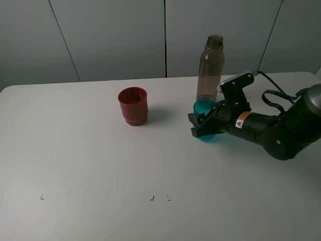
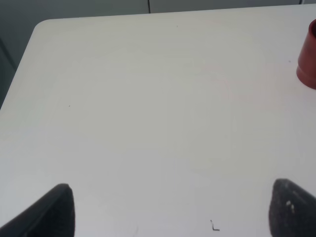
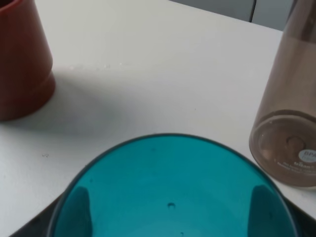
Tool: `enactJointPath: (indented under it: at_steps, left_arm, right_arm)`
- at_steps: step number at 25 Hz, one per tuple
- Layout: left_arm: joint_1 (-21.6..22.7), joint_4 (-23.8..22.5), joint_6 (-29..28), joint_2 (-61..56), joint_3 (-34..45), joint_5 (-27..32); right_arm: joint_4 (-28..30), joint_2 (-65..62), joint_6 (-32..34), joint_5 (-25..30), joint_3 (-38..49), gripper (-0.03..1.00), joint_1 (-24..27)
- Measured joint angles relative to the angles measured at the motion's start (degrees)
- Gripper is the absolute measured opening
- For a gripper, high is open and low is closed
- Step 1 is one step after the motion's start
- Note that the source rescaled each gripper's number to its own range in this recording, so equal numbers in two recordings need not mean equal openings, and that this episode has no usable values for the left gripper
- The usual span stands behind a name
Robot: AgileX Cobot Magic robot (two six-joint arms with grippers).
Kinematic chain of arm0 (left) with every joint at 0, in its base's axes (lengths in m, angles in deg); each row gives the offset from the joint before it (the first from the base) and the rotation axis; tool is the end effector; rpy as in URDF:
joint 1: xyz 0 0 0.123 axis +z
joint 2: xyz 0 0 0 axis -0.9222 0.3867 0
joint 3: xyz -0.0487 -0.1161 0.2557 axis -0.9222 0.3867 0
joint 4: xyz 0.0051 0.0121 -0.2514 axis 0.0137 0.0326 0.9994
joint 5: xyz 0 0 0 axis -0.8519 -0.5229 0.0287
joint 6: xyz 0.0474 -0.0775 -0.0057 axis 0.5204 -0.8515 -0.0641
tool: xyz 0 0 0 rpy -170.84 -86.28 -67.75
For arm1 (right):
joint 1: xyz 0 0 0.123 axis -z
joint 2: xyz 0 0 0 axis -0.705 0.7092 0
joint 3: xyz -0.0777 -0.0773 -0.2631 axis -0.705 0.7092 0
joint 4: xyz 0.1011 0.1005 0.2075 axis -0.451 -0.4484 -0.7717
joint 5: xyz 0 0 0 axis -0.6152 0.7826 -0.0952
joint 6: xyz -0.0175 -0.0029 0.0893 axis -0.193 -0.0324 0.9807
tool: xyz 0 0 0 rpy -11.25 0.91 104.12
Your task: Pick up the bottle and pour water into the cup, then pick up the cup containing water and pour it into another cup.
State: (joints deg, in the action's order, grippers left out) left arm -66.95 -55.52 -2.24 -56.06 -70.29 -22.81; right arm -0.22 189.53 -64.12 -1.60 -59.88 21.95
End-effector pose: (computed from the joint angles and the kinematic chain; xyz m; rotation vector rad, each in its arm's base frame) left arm -0.0074 0.0016 0.2780 -0.0069 2.0596 0.0288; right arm 0.2721 0.1259 0.0785 -0.5503 2.0113 0.3198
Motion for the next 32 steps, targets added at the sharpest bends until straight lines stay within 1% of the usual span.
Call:
enactJointPath:
  at_steps: [2,3,4,5,6,7,8,10,14,16,18,25,28,31,32]
  left_arm:
    - [0.0,0.0,0.0,0.0,0.0,0.0]
    - [0.0,0.0,0.0,0.0,0.0,0.0]
    - [0.0,0.0,0.0,0.0,0.0,0.0]
    - [0.0,0.0,0.0,0.0,0.0,0.0]
    - [0.0,0.0,0.0,0.0,0.0,0.0]
    - [0.0,0.0,0.0,0.0,0.0,0.0]
    - [0.0,0.0,0.0,0.0,0.0,0.0]
    - [0.0,0.0,0.0,0.0,0.0,0.0]
    - [0.0,0.0,0.0,0.0,0.0,0.0]
    - [0.0,0.0,0.0,0.0,0.0,0.0]
    - [0.0,0.0,0.0,0.0,0.0,0.0]
    - [0.0,0.0,0.0,0.0,0.0,0.0]
    - [0.0,0.0,0.0,0.0,0.0,0.0]
    - [0.0,0.0,0.0,0.0,0.0,0.0]
    - [0.0,0.0,0.0,0.0,0.0,0.0]
  right_arm:
    - [0.0,0.0,0.0,0.0,0.0,0.09,0.0]
    - [0.0,0.0,0.0,0.0,0.0,0.11,0.0]
    - [0.0,0.0,0.0,0.0,0.0,0.29,0.0]
    - [0.0,0.0,0.0,0.0,0.0,0.56,0.0]
    - [0.0,0.0,0.0,0.0,0.0,0.78,0.0]
    - [0.0,0.0,0.0,0.0,0.0,0.91,0.0]
    - [0.0,0.0,0.0,0.0,0.0,0.96,0.0]
    - [0.0,0.0,0.0,0.0,0.0,0.99,0.0]
    - [0.2,0.0,-0.1,0.3,0.0,0.99,0.0]
    - [0.5,-1.1,-0.1,2.0,0.0,0.99,0.0]
    - [0.6,-3.1,-0.1,4.8,0.0,1.00,0.0]
    - [1.0,-16.9,0.5,21.3,0.2,1.00,0.0]
    - [1.0,-24.9,0.9,31.5,0.2,1.00,0.0]
    - [-0.2,-33.9,1.3,43.1,0.2,1.00,0.0]
    - [-0.4,-36.5,1.7,45.8,0.2,1.00,0.0]
